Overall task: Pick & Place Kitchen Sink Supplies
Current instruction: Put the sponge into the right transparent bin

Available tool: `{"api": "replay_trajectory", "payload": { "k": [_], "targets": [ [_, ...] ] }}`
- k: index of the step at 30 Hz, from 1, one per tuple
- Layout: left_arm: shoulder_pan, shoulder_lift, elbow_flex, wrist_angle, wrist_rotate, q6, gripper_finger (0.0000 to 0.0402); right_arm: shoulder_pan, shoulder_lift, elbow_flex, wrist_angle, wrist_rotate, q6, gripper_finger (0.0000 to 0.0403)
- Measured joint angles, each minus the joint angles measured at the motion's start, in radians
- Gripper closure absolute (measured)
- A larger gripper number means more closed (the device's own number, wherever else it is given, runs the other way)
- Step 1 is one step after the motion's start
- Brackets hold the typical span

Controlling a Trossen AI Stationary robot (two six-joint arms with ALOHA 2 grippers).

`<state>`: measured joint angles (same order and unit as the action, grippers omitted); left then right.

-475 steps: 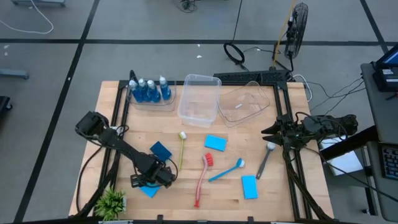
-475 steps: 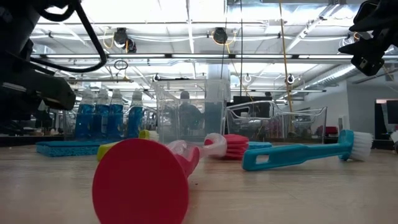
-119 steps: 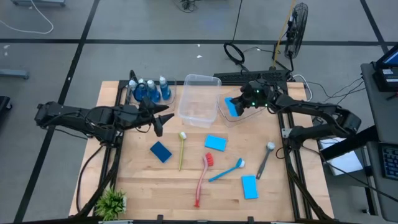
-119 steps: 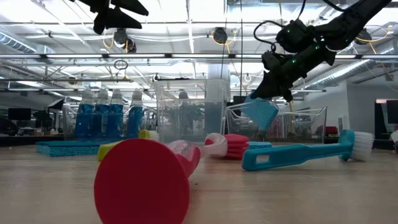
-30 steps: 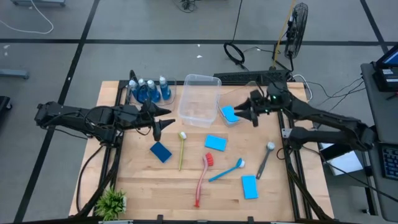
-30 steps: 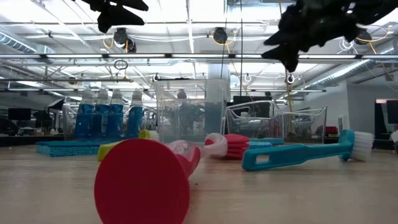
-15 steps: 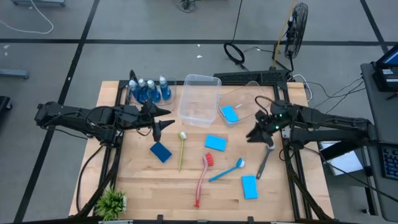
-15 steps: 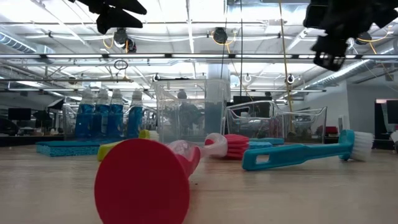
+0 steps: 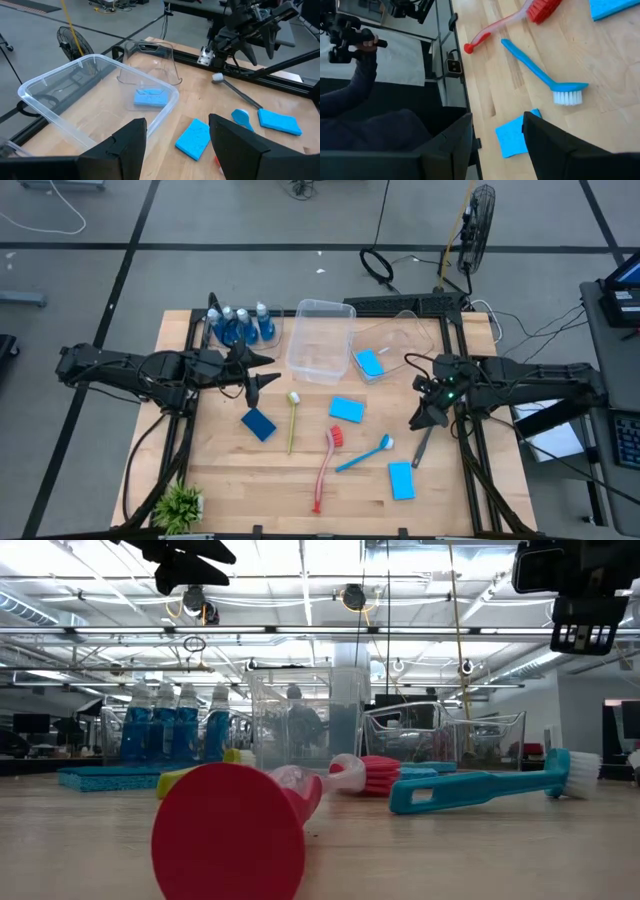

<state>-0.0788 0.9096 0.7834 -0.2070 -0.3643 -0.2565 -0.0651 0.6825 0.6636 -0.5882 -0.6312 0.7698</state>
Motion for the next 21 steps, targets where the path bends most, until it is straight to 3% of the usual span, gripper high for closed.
{"api": "replay_trajectory", "payload": {
  "k": [12, 21],
  "targets": [
    [0.000, 0.000, 0.000, 0.000, 0.000, -0.071, 0.0185, 0.071, 0.001, -0.001, 0.007, 0.047, 0.037, 0.0243],
    [0.000, 0.000, 0.000, -0.009, 0.000, -0.066, 0.0185, 0.347, 0.020, -0.001, 0.004, 0.282, 0.202, 0.0243]
  ]
}}
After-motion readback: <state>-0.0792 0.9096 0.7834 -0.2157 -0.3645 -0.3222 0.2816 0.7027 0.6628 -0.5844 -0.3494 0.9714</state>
